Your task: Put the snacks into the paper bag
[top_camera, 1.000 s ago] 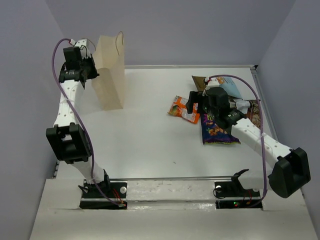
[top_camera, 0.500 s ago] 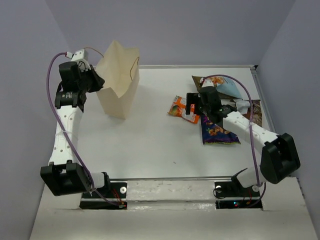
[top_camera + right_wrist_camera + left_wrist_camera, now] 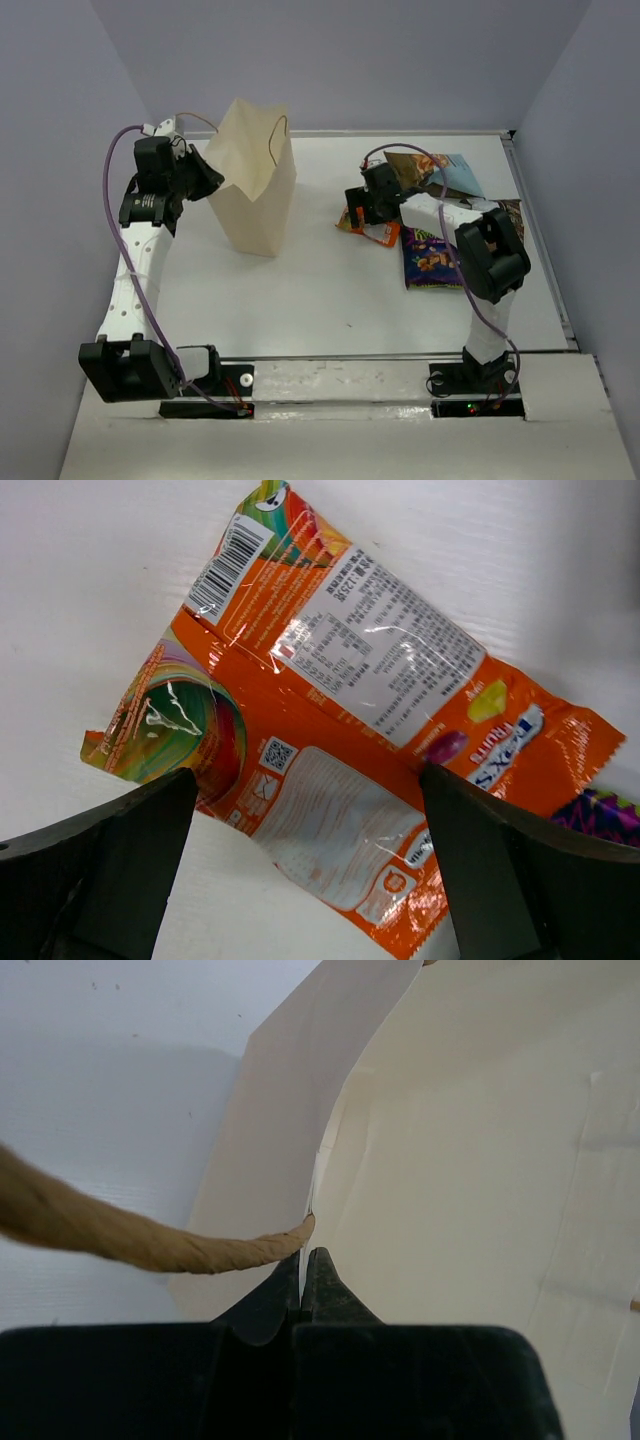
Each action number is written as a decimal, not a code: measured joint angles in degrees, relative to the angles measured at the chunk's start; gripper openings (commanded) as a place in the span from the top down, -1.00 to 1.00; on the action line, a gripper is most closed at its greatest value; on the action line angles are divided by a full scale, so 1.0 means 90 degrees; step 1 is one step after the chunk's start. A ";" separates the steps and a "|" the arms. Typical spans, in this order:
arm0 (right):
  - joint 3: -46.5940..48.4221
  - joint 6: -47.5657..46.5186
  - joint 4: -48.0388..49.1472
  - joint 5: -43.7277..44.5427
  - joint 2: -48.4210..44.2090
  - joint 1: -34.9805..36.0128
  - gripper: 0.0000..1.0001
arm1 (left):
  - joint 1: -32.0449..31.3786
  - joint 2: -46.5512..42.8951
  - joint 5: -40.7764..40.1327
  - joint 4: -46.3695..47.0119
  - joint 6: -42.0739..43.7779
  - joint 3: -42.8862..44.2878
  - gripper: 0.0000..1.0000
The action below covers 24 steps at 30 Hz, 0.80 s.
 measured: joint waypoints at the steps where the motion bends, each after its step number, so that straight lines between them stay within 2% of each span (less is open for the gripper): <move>1: 0.0087 -0.0058 0.0000 -0.0058 0.0148 0.0000 -1.00 | -0.0019 0.0000 -0.0012 0.0000 -0.0005 0.0000 1.00; 2: 0.0143 -0.0092 0.0000 -0.0087 0.0270 0.0000 -0.99 | -0.0036 0.0000 -0.0032 -0.0002 -0.0029 0.0000 1.00; 6: 0.0323 -0.0163 -0.0002 -0.0155 0.0537 0.0000 -0.21 | -0.0046 0.0002 -0.0102 -0.0002 -0.0185 0.0000 1.00; 7: 0.0335 -0.0172 0.0007 -0.0172 0.0544 0.0000 0.15 | -0.0046 0.0002 -0.0109 0.0005 -0.0257 -0.0012 1.00; 9: 0.0335 -0.0192 0.0027 -0.0180 0.0544 0.0000 0.57 | -0.0046 0.0000 -0.0129 0.0039 -0.0427 -0.0090 1.00; 10: 0.0338 -0.0175 0.0056 -0.0177 0.0537 0.0000 0.95 | -0.0046 0.0000 -0.0134 0.0041 -0.0493 -0.0134 1.00; 20: 0.0342 -0.0039 -0.0313 -0.0554 -0.0092 -0.0017 0.99 | -0.0087 0.0022 -0.0289 0.0002 -0.0644 -0.0238 1.00; 24: 0.0940 0.0304 -0.0593 -0.0719 -0.0750 -0.0015 0.99 | -0.0119 0.0080 -0.0338 0.0012 -0.0639 -0.0158 1.00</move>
